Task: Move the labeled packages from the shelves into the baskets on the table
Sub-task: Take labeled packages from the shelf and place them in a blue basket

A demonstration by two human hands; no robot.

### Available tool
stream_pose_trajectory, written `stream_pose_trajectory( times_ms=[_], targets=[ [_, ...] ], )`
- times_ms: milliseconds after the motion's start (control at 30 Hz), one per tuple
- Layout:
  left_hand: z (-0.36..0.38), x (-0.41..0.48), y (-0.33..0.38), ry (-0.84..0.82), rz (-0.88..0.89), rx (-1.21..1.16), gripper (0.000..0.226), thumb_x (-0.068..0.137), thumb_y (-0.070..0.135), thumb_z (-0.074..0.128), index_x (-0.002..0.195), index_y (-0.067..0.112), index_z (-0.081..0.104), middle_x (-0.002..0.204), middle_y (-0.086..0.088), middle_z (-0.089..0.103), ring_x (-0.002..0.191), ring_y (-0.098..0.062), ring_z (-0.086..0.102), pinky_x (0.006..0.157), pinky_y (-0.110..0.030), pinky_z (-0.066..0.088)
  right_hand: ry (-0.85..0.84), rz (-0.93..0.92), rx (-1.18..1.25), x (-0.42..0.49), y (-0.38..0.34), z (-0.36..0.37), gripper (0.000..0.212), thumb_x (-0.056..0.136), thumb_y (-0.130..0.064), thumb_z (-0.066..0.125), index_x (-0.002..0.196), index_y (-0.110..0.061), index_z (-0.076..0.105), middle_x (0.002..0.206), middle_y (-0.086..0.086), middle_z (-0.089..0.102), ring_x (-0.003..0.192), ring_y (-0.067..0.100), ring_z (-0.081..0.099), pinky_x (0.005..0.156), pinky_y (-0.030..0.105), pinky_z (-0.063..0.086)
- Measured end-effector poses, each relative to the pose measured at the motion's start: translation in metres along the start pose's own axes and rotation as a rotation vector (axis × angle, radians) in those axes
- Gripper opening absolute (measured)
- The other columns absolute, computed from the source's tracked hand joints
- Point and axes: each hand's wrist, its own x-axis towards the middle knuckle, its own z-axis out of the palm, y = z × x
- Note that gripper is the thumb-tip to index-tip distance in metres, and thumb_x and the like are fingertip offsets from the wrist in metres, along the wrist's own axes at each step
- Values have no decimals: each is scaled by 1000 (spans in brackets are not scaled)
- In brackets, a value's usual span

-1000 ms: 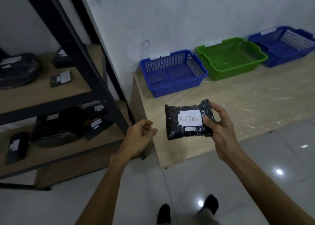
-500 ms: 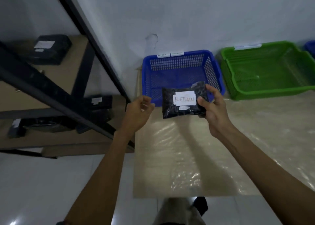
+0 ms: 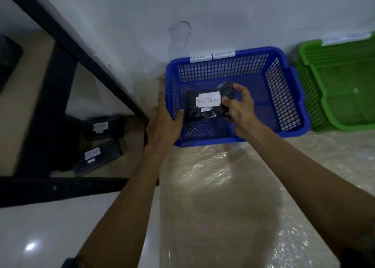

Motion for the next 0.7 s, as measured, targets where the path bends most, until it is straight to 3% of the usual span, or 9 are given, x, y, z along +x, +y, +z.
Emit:
stream_pose_trajectory(
  times_ms=[67,133,200,267,367,467,700],
  targets=[
    [5,10,-3,-3,22,-50,69,96,44,46,152,31,8,136,-5,51,113,-25,56,93,-36,47,1,29,-26,21,3,8,48,92,-2,54,133,-22,40,113,9,58,81,16,60,40,15,44],
    [10,13,-2,6,5,-92,66,100,34,43,152,32,3,123,-1,59,99,-24,62,85,-36,51,-27,6,-140,37,7,14,51,92,-4,55,136,-21,36,123,12,57,92,20,60,53,22,52],
    [16,13,-1,22,-31,-112,66,101,24,39,152,34,-1,106,-6,64,84,-26,64,80,-43,55,-82,-139,-470,47,13,12,61,91,-12,59,143,-17,29,134,14,50,109,23,55,81,30,52],
    [18,12,-1,32,-57,-107,67,101,20,37,151,36,-3,96,-11,64,77,-28,63,77,-46,55,-130,-337,-961,50,19,7,76,88,-28,64,148,-17,19,145,19,33,127,34,40,101,45,40],
    [19,12,0,31,-80,-123,67,101,20,37,151,38,-4,91,-10,63,72,-25,63,73,-46,56,-214,-508,-1407,48,27,4,75,87,-45,59,149,-30,19,156,19,9,138,39,20,104,58,32],
    [19,11,1,23,-92,-133,66,101,21,36,151,39,-4,84,-9,62,67,-27,62,67,-47,56,-225,-532,-1523,52,32,9,62,90,-49,52,145,-35,28,157,17,7,140,38,14,102,59,32],
    [20,13,2,27,-107,-80,67,101,23,36,150,39,-7,80,-11,60,64,-25,62,64,-46,56,-172,-590,-1549,71,34,33,60,93,-52,44,147,-35,23,157,19,4,141,39,14,105,54,28]
  ],
)
